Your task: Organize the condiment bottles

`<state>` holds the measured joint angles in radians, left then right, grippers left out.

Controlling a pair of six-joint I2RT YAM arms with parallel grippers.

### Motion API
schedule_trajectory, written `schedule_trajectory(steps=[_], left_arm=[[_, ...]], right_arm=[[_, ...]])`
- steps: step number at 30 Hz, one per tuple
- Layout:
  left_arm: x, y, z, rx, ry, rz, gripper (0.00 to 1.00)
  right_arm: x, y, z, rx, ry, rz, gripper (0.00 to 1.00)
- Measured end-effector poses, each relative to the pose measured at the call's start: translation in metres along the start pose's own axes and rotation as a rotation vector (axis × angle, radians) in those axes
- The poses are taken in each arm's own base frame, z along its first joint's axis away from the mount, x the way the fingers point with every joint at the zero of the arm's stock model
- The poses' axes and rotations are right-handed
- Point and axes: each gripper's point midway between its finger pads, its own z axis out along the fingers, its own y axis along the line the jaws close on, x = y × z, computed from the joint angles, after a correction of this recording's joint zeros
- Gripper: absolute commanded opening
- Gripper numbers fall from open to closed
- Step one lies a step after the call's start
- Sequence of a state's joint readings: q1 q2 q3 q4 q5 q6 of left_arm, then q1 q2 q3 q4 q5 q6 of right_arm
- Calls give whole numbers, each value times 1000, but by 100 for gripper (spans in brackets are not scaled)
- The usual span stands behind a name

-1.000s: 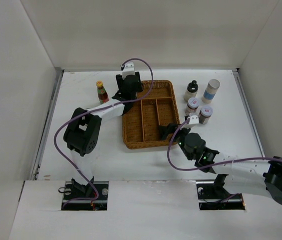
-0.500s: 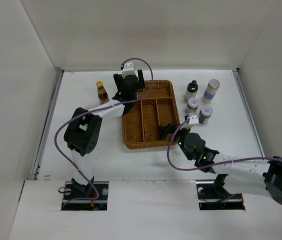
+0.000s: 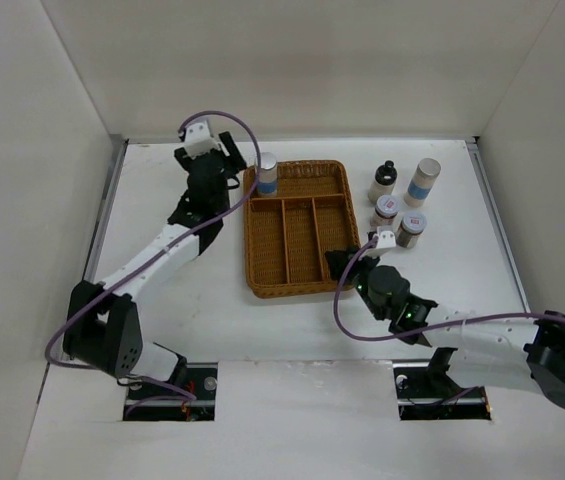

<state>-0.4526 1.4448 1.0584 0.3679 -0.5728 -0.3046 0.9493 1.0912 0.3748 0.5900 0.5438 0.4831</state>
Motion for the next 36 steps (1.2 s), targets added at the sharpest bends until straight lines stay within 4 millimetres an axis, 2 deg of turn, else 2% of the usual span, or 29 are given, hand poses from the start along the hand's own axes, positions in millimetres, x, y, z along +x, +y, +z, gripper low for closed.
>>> schedule_trajectory(steps=[2,5,7,12,17,19,21,25,28,30,33,36], left_arm=[[-8,20,-3,-40,-6,-14,67],[-6,50,-1,-108,8,-11,71],[3,67,4,-150,39,5,71],[45,93,24,-208,157,60,70],[80,105,40,-225,251,95,71],[84,104,47,-223,265,98,69],[81,103,54,-221,262,96,64],[72,99,63,-216,242,92,48],[69,99,65,-216,237,98,39],[70,100,65,-218,241,103,41],[72,101,65,-220,249,111,51],[74,102,63,-223,258,116,48]], right_arm=[[3,0,1,0,9,0,46],[8,-2,1,4,24,-7,75],[10,-1,2,3,30,-10,82],[16,0,2,-7,50,-21,85],[19,1,3,-11,60,-24,85],[20,2,3,-14,63,-26,85],[23,2,3,-17,70,-29,85],[25,2,3,-18,76,-32,86],[25,3,4,-19,77,-31,86],[25,3,3,-20,77,-31,86],[24,3,4,-20,77,-31,86],[25,3,3,-20,77,-31,86]])
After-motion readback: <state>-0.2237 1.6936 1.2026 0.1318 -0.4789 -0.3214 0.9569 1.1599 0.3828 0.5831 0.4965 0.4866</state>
